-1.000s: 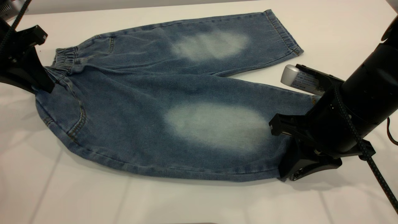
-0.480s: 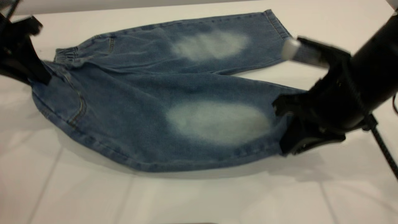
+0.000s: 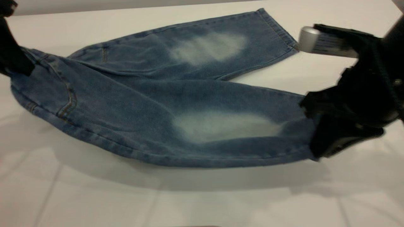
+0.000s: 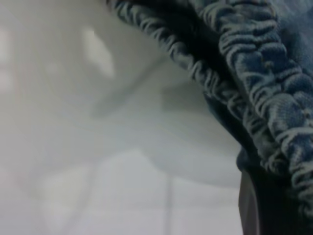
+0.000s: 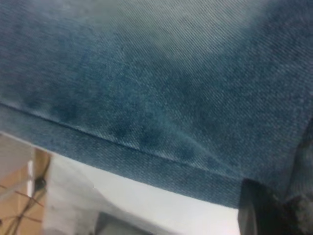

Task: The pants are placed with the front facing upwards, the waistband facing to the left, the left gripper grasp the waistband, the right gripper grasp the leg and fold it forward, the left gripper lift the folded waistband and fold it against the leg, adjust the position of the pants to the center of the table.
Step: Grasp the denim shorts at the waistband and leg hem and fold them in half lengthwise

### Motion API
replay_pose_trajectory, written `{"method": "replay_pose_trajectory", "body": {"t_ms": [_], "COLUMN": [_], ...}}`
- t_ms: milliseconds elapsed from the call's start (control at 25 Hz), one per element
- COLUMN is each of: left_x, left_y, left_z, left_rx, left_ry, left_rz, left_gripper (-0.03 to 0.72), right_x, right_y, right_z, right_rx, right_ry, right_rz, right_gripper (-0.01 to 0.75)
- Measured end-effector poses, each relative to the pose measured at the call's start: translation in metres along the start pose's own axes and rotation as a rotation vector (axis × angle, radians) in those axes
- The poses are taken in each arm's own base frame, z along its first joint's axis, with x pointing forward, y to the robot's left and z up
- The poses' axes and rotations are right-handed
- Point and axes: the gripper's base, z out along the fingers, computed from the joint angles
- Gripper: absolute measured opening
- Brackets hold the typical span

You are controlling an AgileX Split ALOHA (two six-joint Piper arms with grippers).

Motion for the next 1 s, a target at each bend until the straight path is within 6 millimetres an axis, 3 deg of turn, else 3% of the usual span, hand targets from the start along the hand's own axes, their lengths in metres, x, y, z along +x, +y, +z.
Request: {"method": "replay_pose_trajectory", "body": {"t_ms": [240, 440, 680, 1000], "left_x": [0.027, 0.038, 0.033, 0.034], "left_y": [-0.007, -0.014, -0.020, -0.018], "left_z": [-0.018, -0.037, -0.055, -0.047], "left_rx": [0.000, 0.000, 0.008, 0.058], "left_ry": [-0.020, -0.077, -0.221, -0.295], "left_rz": [0.004, -0.015, -0.110, -0.271], "left_gripper": [0.085, 0.085, 0.085, 0.085], "right_x": [0.025, 0.028, -0.008, -0.083], "right_y": [0.004, 0.013, 0.025, 0.043], "right_z": [-0.028, -0.051, -0.062, -0.062], "right_rx": [-0.002, -0.023, -0.025, -0.019], "right_ry": [0.030, -0.015, -0.089, -0.133], "right_rz": [-0.039, -0.065, -0.113, -0.199], "right_gripper": [0.029, 0.029, 0.029, 0.029]}}
